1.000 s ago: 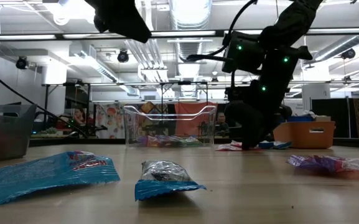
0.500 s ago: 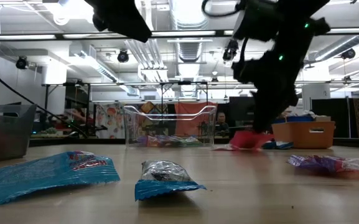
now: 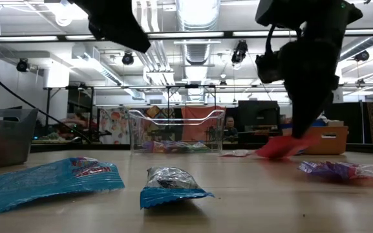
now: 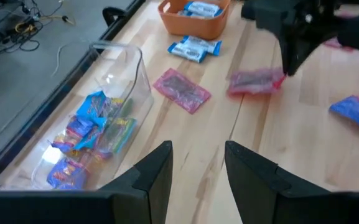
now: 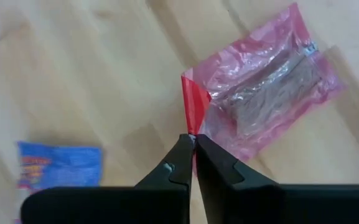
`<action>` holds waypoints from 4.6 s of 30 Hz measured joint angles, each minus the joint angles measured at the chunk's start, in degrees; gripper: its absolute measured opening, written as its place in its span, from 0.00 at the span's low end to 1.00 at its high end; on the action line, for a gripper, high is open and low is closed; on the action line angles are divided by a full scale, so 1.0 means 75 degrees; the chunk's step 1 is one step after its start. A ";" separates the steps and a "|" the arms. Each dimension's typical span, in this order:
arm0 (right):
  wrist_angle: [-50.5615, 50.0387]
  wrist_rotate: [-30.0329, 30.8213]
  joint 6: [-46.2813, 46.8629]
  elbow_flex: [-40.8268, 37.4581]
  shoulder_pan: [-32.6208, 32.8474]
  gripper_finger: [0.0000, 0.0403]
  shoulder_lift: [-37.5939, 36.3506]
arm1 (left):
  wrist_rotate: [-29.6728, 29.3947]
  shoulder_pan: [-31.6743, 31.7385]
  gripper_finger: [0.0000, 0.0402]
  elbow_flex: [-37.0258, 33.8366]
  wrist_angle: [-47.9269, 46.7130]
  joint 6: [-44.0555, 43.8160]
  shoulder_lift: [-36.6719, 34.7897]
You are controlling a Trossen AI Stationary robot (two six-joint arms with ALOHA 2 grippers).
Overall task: Sort candy
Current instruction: Put the red candy into the black bin
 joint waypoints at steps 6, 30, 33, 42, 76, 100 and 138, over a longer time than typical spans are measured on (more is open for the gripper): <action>-0.0696 0.0035 0.0302 -0.0002 -0.0004 0.16 0.0003 | -0.0001 -0.0009 0.33 -0.0239 -0.0004 -0.0266 0.0000; 0.0056 0.2493 0.2995 -0.0152 -0.0011 0.48 0.1176 | -0.0289 -0.0009 0.33 -0.0277 0.0149 -0.0129 0.0028; 0.0197 0.2608 0.3055 -0.0124 -0.0005 0.48 0.1494 | -0.0286 -0.0009 0.33 -0.0277 0.0221 -0.0126 0.0096; 0.0300 0.2513 0.2734 -0.0129 -0.0008 0.28 0.1795 | 0.0586 -0.0011 0.33 -0.0283 0.0839 0.0139 0.0562; 0.5868 0.2529 -0.5033 -0.0201 0.0277 0.03 -0.0023 | 0.0990 -0.0134 0.43 -0.1771 0.5624 0.0246 0.1667; 0.5535 0.2730 -0.4466 -0.0785 0.0006 0.08 0.0366 | 0.0793 -0.0099 0.43 -0.1808 0.4987 0.0596 0.1212; 0.7005 0.3246 -0.4220 -0.0692 -0.0018 0.03 0.2133 | 0.1250 -0.0073 0.43 -0.1819 0.5114 0.0588 0.1262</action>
